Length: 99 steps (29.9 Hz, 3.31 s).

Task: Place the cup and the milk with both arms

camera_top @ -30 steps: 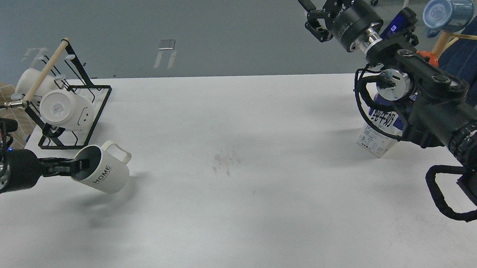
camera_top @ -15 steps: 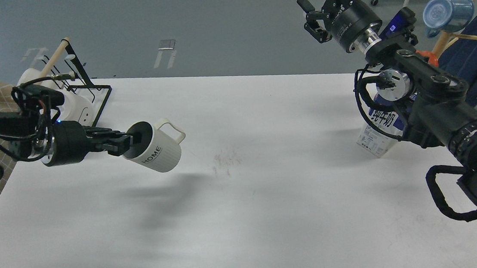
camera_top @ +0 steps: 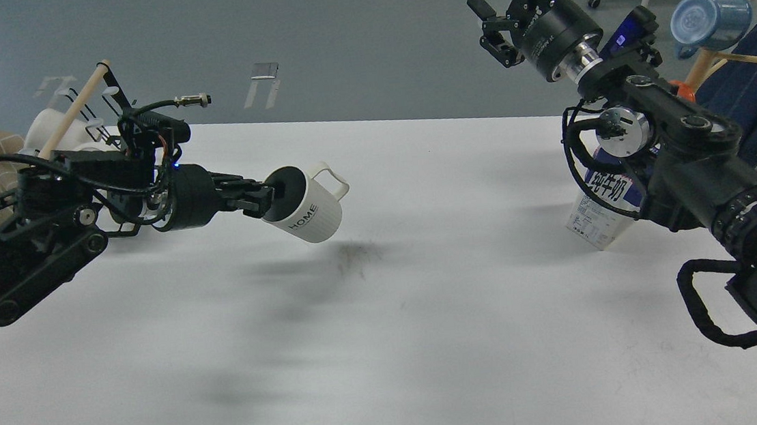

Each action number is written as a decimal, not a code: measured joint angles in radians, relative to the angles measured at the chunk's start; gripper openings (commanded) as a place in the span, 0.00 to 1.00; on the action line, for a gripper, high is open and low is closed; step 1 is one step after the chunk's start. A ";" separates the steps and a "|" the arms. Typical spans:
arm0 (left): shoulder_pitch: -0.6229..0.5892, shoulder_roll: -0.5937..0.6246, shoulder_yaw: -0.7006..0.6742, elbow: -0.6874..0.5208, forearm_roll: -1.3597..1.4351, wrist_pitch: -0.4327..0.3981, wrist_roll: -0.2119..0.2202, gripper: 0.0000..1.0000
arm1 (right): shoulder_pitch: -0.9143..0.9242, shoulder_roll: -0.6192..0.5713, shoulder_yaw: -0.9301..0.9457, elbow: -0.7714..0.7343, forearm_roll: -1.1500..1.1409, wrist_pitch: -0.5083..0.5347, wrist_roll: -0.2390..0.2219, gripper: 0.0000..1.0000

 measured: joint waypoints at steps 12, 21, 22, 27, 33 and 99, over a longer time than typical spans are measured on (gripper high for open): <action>-0.150 -0.119 0.231 0.040 0.032 0.000 0.010 0.00 | 0.006 0.000 0.002 -0.002 0.001 0.000 0.000 1.00; -0.190 -0.188 0.289 0.117 0.036 0.000 0.018 0.00 | 0.016 0.000 0.002 -0.002 0.001 0.000 0.000 1.00; -0.199 -0.189 0.307 0.129 0.036 0.000 0.018 0.00 | 0.017 0.000 0.002 -0.002 0.001 0.000 0.000 1.00; -0.214 -0.194 0.347 0.166 0.035 0.000 0.018 0.00 | 0.019 0.000 0.003 -0.002 0.001 0.000 0.000 1.00; -0.219 -0.196 0.351 0.172 0.035 0.000 0.017 0.00 | 0.019 0.000 0.003 -0.002 0.001 0.000 0.000 1.00; -0.297 -0.019 0.008 0.211 -1.412 0.073 0.017 0.98 | 0.215 -0.709 -0.407 0.644 -0.237 0.000 0.000 1.00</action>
